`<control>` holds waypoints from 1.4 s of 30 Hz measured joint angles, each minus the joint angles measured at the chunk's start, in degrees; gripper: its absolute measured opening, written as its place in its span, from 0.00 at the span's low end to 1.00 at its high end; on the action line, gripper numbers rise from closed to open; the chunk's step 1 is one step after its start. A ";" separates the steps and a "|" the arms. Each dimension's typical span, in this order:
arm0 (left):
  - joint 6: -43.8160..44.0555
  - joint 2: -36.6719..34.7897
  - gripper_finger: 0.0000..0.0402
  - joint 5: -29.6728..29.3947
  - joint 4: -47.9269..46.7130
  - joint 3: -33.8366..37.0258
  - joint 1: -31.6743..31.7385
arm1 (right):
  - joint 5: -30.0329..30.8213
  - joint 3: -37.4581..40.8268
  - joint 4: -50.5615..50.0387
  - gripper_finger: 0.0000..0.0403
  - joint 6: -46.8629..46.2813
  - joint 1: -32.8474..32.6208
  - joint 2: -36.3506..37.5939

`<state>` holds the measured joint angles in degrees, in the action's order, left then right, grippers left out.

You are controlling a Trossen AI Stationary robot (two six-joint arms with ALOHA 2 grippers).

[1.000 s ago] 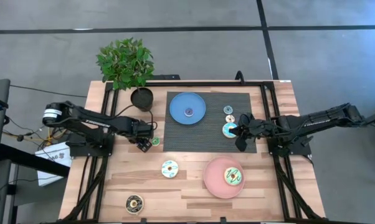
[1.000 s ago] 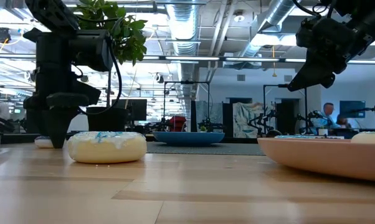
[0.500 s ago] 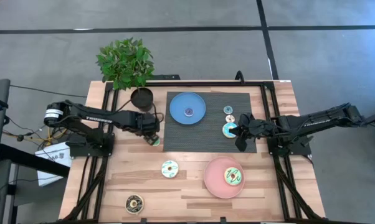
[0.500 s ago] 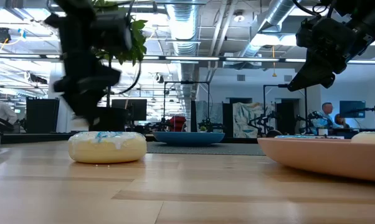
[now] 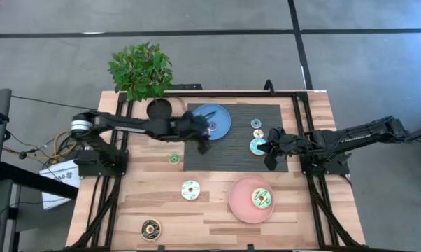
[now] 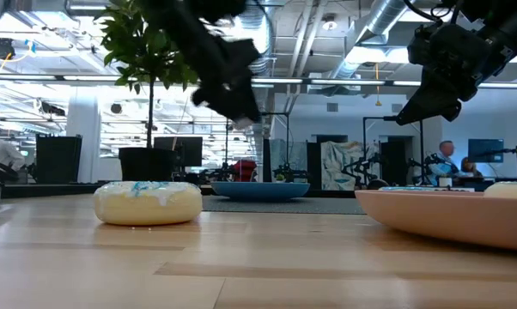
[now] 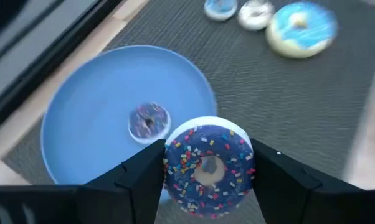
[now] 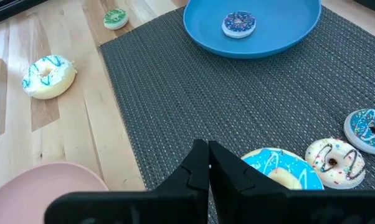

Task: Pick & Place donuts
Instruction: Put the small blue donut into the blue plate, then put the small light blue donut into the blue plate

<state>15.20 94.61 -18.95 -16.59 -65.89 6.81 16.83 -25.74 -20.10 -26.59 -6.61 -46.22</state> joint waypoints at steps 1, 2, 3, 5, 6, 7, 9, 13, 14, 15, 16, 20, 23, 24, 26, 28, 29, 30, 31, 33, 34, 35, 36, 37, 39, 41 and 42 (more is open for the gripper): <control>-1.00 2.86 0.52 -1.00 -0.99 -2.46 0.38 | 0.01 0.00 0.02 0.00 0.00 0.00 0.00; -1.68 5.58 0.52 -1.99 -2.18 -5.17 0.90 | 0.01 0.00 0.04 0.00 0.00 0.02 0.00; -2.05 7.95 0.52 -3.12 -3.71 -7.80 1.57 | 0.01 0.00 0.02 0.00 0.00 0.02 0.00; -1.41 12.45 0.52 -4.55 -6.37 -13.22 3.37 | 0.01 0.00 0.02 0.00 0.00 0.02 0.01; -0.72 14.38 0.52 -4.49 -7.97 -15.55 4.45 | 0.01 0.00 0.02 0.00 0.00 -0.01 0.00; 0.02 16.07 0.52 -3.90 -9.55 -17.51 5.65 | -0.01 0.00 0.02 0.00 0.00 0.02 0.00; 1.56 19.01 0.52 -0.66 -11.54 -20.21 8.13 | 0.01 0.00 0.00 0.00 0.00 0.02 0.02; 6.24 22.39 0.52 6.90 -13.77 -21.48 12.70 | 0.01 0.00 -0.01 0.00 0.00 0.02 0.00; 7.36 22.92 0.52 7.82 -14.76 -21.46 13.65 | -0.02 0.00 -0.02 0.00 0.00 -0.01 0.00; 8.26 23.17 0.52 7.93 -15.75 -21.39 14.41 | -0.02 0.00 0.00 0.00 -0.02 0.01 0.00; 8.94 23.37 0.52 7.75 -16.26 -21.37 14.96 | -0.02 0.00 -0.01 0.00 -0.01 -0.01 0.00; 9.51 23.47 0.52 7.72 -16.06 -21.40 16.43 | -0.04 0.00 -0.07 0.00 0.00 -0.01 0.01; 11.50 23.47 0.52 6.55 -16.79 -21.40 16.75 | -0.04 0.00 -0.17 0.00 0.00 -0.01 0.02; 12.19 23.47 0.52 6.50 -17.23 -21.40 16.77 | -0.04 0.00 -0.17 0.00 0.00 -0.01 0.01; 12.33 23.47 0.52 6.70 -17.38 -21.29 16.79 | -0.04 0.00 -0.17 0.00 0.00 -0.01 0.00; 12.36 23.47 0.52 6.72 -17.38 -21.27 16.77 | -0.02 0.00 -0.22 0.00 0.01 -0.01 0.01; 12.42 23.47 0.52 6.80 -17.36 -21.27 16.77 | -0.03 0.00 -0.22 0.00 0.02 -0.01 0.00; 12.42 23.49 0.52 6.93 -17.36 -21.27 16.77 | -0.01 0.00 -0.23 0.00 0.02 -0.01 0.00; 12.42 23.49 0.53 6.88 -17.38 -21.27 16.77 | 0.01 0.00 -0.24 0.00 0.02 -0.01 0.01; 12.44 23.49 0.55 6.12 -17.42 -21.27 16.77 | 0.01 0.00 -0.24 0.00 0.02 -0.01 0.00; 12.33 23.49 0.56 5.93 -17.52 -21.27 16.77 | 0.02 0.00 -0.24 0.00 0.02 -0.01 0.00; 12.19 23.49 0.57 5.85 -17.60 -21.25 16.79 | 0.03 0.00 -0.24 0.00 0.03 -0.01 0.00; 12.09 23.49 0.58 5.70 -17.62 -21.23 16.82 | 0.04 0.00 -0.24 0.00 0.04 -0.01 0.01; 12.06 23.49 0.60 5.63 -17.67 -21.22 16.83 | 0.05 0.00 -0.24 0.00 0.04 -0.01 0.01; 11.83 23.49 0.63 5.50 -17.81 -21.22 16.85 | 0.06 0.00 -0.24 0.00 0.02 -0.01 0.01; 11.29 23.49 0.67 5.15 -17.83 -21.22 16.83 | 0.07 0.00 -0.24 0.00 0.02 -0.01 0.00; 11.01 23.49 0.69 5.01 -17.84 -21.22 16.83 | 0.07 0.00 -0.24 0.00 0.02 -0.01 0.00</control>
<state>26.21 118.10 -13.94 -34.44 -87.11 23.64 16.91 -25.74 -20.34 -26.57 -6.61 -46.22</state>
